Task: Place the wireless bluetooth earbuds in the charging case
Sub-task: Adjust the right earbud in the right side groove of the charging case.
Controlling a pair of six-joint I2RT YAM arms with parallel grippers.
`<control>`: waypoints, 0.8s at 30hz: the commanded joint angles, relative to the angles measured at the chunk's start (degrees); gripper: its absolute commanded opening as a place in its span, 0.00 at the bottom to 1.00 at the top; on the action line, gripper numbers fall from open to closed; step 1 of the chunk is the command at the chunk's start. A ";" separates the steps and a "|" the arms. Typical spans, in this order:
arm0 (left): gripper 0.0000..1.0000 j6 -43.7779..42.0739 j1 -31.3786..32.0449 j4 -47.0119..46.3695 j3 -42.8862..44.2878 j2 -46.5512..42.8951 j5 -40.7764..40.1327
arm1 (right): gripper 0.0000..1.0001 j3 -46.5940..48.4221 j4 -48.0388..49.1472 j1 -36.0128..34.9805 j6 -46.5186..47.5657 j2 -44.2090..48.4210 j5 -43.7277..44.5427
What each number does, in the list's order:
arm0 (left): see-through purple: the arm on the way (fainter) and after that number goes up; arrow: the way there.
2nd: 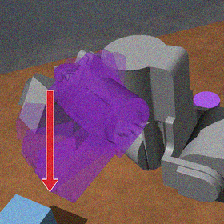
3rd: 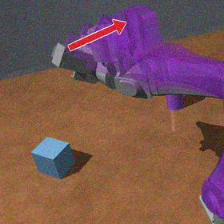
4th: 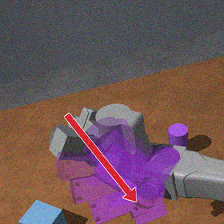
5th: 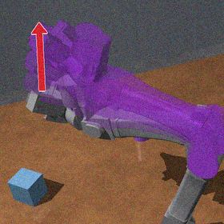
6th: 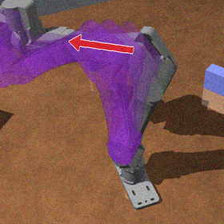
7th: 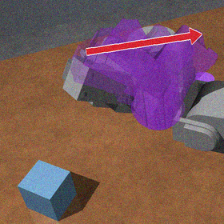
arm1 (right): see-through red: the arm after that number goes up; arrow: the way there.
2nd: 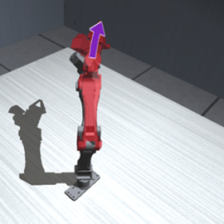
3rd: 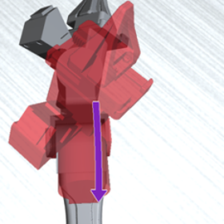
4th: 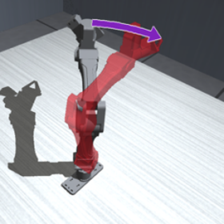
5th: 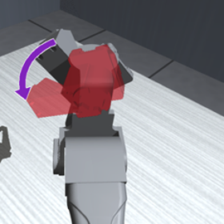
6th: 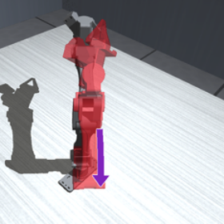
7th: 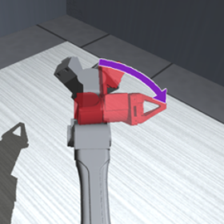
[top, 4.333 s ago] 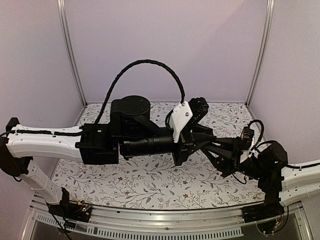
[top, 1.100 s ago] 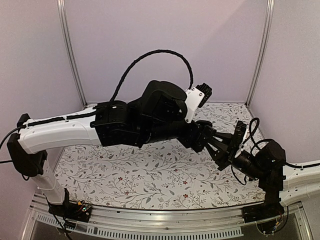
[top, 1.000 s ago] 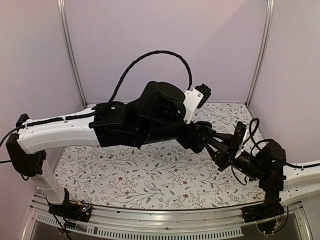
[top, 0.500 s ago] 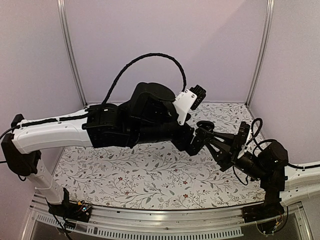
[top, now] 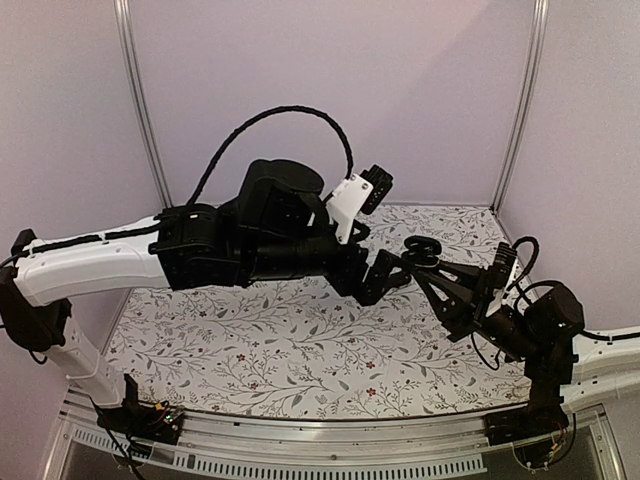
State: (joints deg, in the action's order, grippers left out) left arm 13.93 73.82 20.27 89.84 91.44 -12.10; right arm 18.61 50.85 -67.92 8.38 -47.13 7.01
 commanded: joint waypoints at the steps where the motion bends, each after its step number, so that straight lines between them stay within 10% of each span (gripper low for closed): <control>1: 1.00 -1.93 -1.16 -3.75 -3.27 -2.95 4.15 | 0.00 -0.63 3.29 -0.37 -0.38 0.82 -2.05; 24: 1.00 -3.90 -1.09 -8.32 -2.23 -2.55 11.11 | 0.00 0.42 3.03 -0.37 -0.65 -2.76 -5.11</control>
State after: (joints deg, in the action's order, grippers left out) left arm 10.87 73.36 13.06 85.73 87.81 -1.98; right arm 18.33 52.18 -67.94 8.36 -49.45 3.25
